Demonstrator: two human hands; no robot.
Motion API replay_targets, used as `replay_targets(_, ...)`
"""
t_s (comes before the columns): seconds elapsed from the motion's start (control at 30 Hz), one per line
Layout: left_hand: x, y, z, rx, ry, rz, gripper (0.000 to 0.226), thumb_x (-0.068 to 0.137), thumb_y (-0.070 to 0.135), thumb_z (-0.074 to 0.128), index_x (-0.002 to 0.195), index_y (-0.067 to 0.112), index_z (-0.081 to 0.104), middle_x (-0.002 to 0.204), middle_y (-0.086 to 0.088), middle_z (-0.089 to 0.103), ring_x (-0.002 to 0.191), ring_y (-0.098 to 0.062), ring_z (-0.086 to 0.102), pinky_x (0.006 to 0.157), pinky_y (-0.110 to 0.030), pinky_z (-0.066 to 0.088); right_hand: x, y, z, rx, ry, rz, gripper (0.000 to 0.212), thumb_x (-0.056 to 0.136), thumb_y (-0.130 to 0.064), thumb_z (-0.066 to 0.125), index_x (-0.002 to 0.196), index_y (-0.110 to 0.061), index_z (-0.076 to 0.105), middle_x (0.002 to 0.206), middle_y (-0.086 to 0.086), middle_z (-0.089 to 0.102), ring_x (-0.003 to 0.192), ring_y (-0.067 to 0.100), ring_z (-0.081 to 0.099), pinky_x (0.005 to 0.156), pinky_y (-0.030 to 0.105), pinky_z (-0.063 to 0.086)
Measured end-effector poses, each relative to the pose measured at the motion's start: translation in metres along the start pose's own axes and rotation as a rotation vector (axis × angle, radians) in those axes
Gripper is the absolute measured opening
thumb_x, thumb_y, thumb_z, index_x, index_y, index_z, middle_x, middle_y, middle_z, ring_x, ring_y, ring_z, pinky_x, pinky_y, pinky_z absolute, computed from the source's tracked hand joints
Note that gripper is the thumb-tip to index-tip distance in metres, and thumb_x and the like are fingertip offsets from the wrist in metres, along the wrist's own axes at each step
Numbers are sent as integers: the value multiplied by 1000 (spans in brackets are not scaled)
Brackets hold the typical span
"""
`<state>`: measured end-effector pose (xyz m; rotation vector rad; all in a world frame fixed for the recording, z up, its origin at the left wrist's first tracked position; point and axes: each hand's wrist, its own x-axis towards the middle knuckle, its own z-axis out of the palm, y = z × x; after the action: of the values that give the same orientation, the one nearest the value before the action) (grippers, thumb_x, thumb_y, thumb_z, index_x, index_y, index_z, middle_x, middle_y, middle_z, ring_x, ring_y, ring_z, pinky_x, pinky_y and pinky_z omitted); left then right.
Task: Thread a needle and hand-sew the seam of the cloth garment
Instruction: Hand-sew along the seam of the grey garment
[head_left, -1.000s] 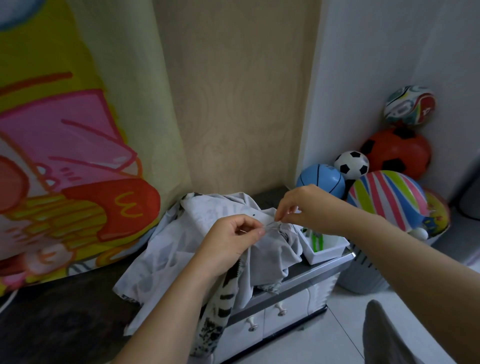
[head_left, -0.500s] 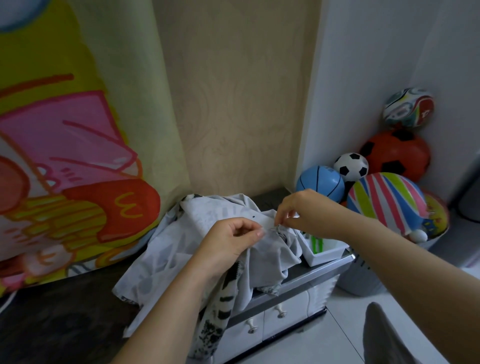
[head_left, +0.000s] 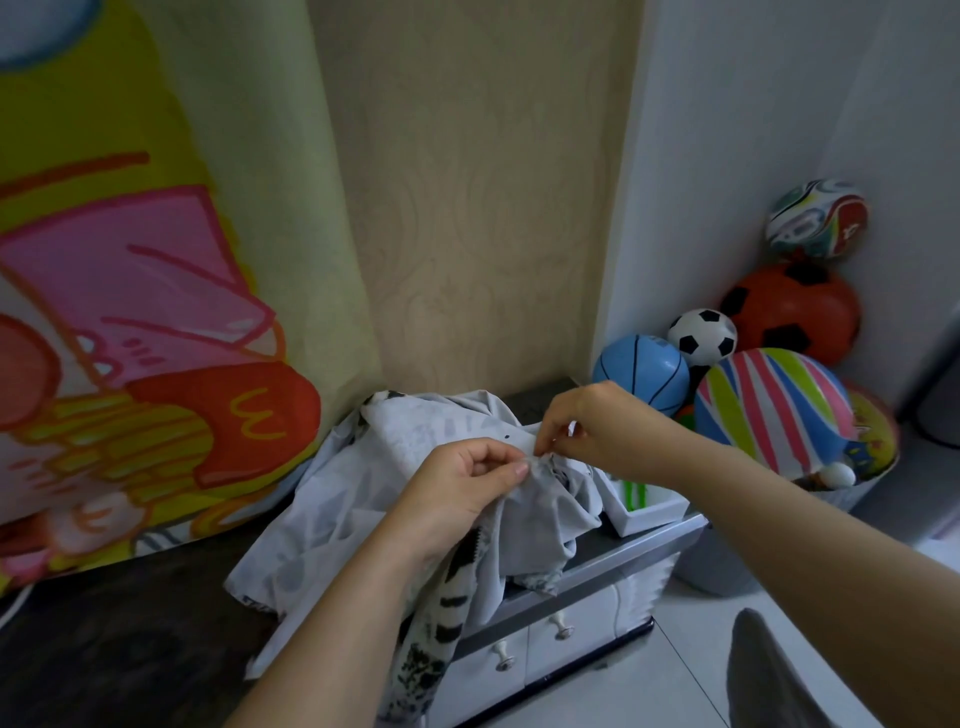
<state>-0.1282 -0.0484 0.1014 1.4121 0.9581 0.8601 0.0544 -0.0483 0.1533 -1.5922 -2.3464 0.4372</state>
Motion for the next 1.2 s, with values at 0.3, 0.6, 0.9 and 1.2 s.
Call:
replay_targets(0.3,2,-2,1,-136,62,4,11,85,12,66,77,18,71,70,7,70,69,-2,62,76,-19,47,-9,-8,6,497,55,76,22,89,-4,58,97,-23,65,94,-12,68,84,-1,64,80,16,52)
replay_targets(0.6,7,-2,6,-223,80,-45,20,88,13,63,75,18,76,92,-7,75,95,-18,66,99,-36,48,-8,-11,15,548,129,86,7,83,-27,69,87,-24,74,88,12,71,84,34,65,81,44,55)
replay_targets(0.9,14,-4,5,-218,159,-120,23,87,15,67,66,18,75,84,-6,74,86,-18,65,97,-39,49,-11,-29,-4,767,412,141,11,88,-20,62,83,-13,70,81,-1,73,77,11,68,73,15,53)
replay_targets(1.2,16,-7,4,-221,212,-121,14,88,14,66,75,13,71,79,-4,71,81,-18,62,88,-35,49,-19,-37,-19,1117,223,321,20,99,-16,42,91,-9,59,54,-4,35,42,5,32,45,18,34)
